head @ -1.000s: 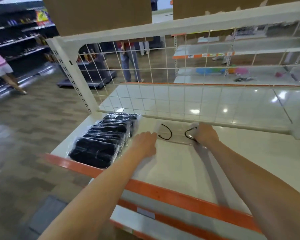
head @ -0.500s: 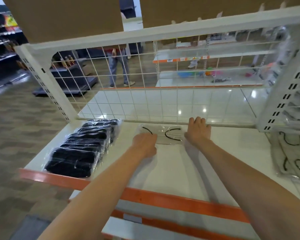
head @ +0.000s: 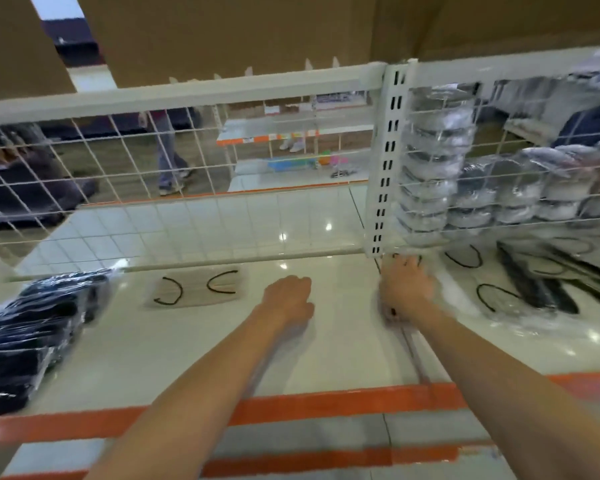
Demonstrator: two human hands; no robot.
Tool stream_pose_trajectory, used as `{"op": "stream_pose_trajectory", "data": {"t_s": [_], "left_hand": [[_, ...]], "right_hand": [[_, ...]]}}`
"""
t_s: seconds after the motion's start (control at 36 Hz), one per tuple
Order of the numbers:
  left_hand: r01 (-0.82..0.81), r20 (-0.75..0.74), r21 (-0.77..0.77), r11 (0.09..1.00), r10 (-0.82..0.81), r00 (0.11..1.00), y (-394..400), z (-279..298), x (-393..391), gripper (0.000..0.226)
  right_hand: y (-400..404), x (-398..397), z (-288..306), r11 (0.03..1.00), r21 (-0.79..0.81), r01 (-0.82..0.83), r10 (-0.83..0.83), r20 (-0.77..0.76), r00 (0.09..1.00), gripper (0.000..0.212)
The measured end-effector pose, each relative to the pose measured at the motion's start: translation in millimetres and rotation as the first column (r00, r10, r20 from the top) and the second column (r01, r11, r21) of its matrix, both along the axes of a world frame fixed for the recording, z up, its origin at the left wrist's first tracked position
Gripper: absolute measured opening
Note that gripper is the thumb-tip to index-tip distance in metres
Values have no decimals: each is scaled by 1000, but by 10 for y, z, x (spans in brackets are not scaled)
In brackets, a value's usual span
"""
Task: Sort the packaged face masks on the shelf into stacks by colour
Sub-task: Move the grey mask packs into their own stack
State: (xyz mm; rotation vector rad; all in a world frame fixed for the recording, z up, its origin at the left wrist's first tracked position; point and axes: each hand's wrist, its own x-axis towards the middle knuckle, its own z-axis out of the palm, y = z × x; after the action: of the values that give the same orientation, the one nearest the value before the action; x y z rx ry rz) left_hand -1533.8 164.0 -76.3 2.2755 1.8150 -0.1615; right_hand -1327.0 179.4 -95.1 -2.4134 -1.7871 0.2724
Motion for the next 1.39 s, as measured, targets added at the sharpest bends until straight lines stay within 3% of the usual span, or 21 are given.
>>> {"op": "stream_pose_trajectory", "data": {"t_s": [0.11,0.19,0.25,0.31,0.42,0.44,0.5,0.53,0.58,0.64,0.72,0.78,0.81,0.86,0.92,1.06,1.14,1.19,1.28,1.33,1.39], "left_hand": [[-52,160,-60,997,61,985,6,5,342,35],[-117,344,-138,983,159,925,16,8,588,25],[-165,496,-218,962,255,830,38,5,763,21],[-201,631,-342,918,382,675,51,27,960,32],[-137,766,-551,823,564,309,94,71,1319,64],[-79,779,-595,800,598,189,104,85,1398,76],[45,772,-633,773,634,-51,111,126,1527,78],[69,761,-630,773,633,-144,114,151,1571,66],[85,741,-620,780,617,-263,106,225,1617,39],[-3,753,-618,786,591,-291,100,255,1591,32],[-148,751,-637,756,567,-338,79,209,1468,30],[-228,757,-642,732,558,-339,20,185,1374,25],[-244,753,-648,721,561,-344,-11,165,1322,23],[-248,737,-666,703,571,-362,-75,138,1237,16],[-252,726,-681,687,590,-352,-117,129,1171,11],[-327,727,-686,651,590,-352,-180,145,1134,14],[-382,731,-680,626,620,-287,-178,126,1161,19],[-370,741,-669,645,617,-265,-169,103,1197,29],[-188,715,-690,699,619,-325,-164,101,1263,59],[-14,705,-666,746,623,-339,-144,120,1286,79],[28,721,-639,768,612,-324,-147,192,1312,75]], "right_hand": [[-145,365,-152,992,-113,51,-58,-56,997,70],[-143,530,-143,994,-90,-60,51,-97,994,36],[-125,627,-61,998,-47,-34,20,-266,964,20],[-89,711,31,1000,5,-24,24,-356,934,18],[-112,782,307,965,193,-178,247,-446,860,33],[-133,792,400,951,219,-219,305,-540,785,29],[-194,807,591,935,196,-296,329,-794,511,19],[-209,824,655,925,170,-339,302,-871,387,19],[-175,877,684,925,177,-337,278,-919,280,22],[-98,921,645,942,226,-246,300,-899,321,20],[45,967,407,945,234,-229,327,-636,699,15],[51,976,145,950,109,-293,308,-486,818,18],[12,960,3,948,14,-318,295,-411,862,25],[-104,919,-230,938,-86,-337,320,-162,933,66],[-162,880,-281,938,-42,-345,343,-41,938,76],[-37,932,-54,925,-160,-343,330,-104,938,23],[46,1046,50,951,-66,-302,280,-233,931,7],[66,1079,197,949,79,-305,312,-376,873,18],[-15,1019,496,886,238,-398,463,-481,745,21],[-74,948,643,811,225,-541,568,-524,634,18],[-99,892,691,721,158,-675,646,-508,570,25]]}}
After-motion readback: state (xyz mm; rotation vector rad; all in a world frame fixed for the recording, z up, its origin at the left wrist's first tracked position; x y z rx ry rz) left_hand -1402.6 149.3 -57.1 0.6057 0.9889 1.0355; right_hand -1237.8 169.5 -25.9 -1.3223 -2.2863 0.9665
